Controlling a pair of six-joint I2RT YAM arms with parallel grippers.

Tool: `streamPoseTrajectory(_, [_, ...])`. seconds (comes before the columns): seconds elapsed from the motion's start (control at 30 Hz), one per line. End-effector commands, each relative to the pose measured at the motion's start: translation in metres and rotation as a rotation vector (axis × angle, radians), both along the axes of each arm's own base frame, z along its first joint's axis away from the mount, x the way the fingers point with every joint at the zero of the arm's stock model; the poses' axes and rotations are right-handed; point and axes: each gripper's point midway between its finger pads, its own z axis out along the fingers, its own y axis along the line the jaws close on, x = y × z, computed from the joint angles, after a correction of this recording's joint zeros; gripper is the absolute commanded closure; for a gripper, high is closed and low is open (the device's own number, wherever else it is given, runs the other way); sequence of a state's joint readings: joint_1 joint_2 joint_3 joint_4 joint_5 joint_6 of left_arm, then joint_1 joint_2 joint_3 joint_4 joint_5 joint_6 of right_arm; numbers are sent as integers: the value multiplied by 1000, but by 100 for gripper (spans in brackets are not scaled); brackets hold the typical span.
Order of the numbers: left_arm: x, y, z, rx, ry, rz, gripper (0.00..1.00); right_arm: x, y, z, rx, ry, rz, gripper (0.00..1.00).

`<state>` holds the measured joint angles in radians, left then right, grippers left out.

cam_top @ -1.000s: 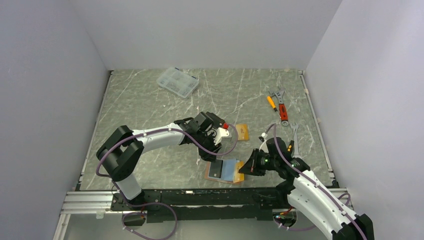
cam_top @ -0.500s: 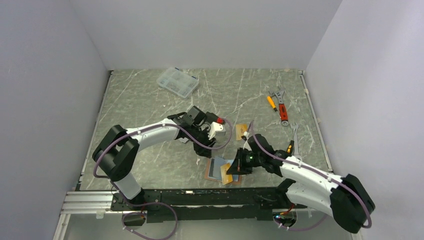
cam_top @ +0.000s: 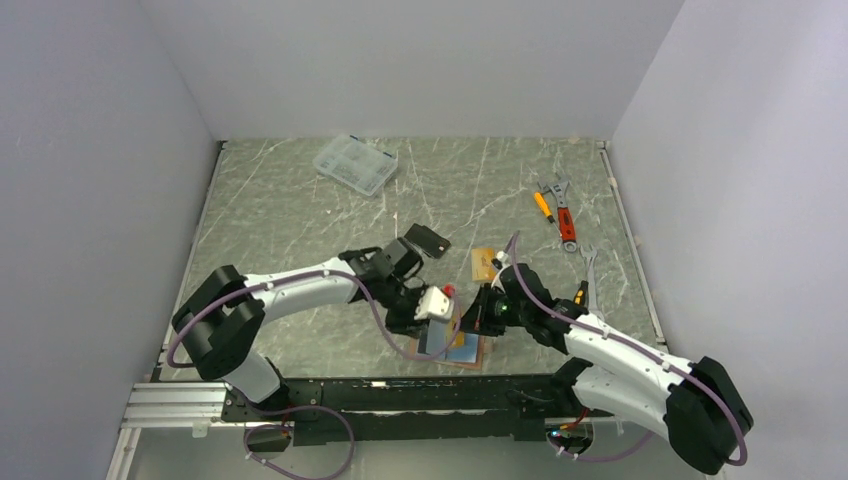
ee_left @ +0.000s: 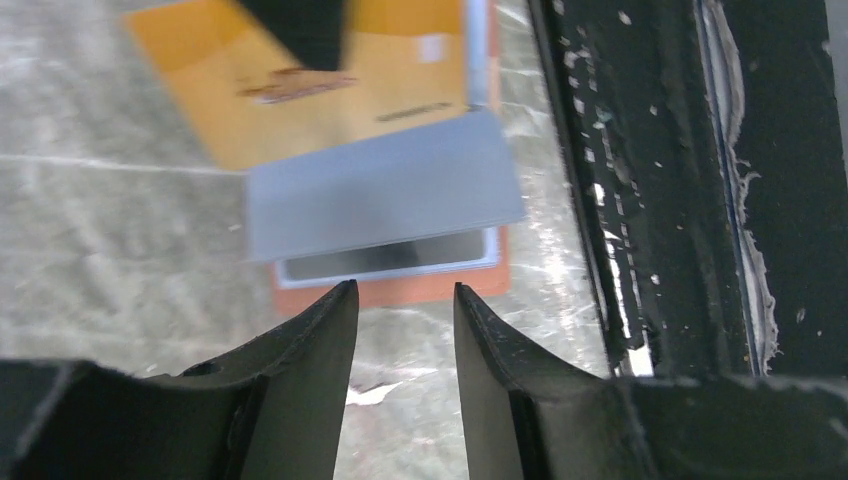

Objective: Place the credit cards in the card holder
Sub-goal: Insert the credit card into the card holder.

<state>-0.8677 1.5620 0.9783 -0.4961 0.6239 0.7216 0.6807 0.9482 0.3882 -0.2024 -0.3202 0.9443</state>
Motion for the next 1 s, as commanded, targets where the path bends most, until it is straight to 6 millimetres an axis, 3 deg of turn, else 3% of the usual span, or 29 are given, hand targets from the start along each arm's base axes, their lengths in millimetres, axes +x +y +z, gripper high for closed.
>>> streamPoseTrajectory(0.0, [-12,-4,-5,-5,-165,-167,54,9,-3,-11,-3,-11,-61,100])
streamPoseTrajectory(0.3, [-12,-10,11,-4,-221,-190,54,11,15,-20,5,9,-3,100])
streamPoseTrajectory(0.5, [-20,-5,-7,39,-249,-255,52,12,16,-24,-12,8,-6,100])
streamPoseTrajectory(0.87, [-4,-6,41,31,-308,-255,53,18,17,-3,-15,-46,-5,100])
streamPoseTrajectory(0.97, [-3,-14,39,3,-286,-234,53,17,22,1,2,-53,7,100])
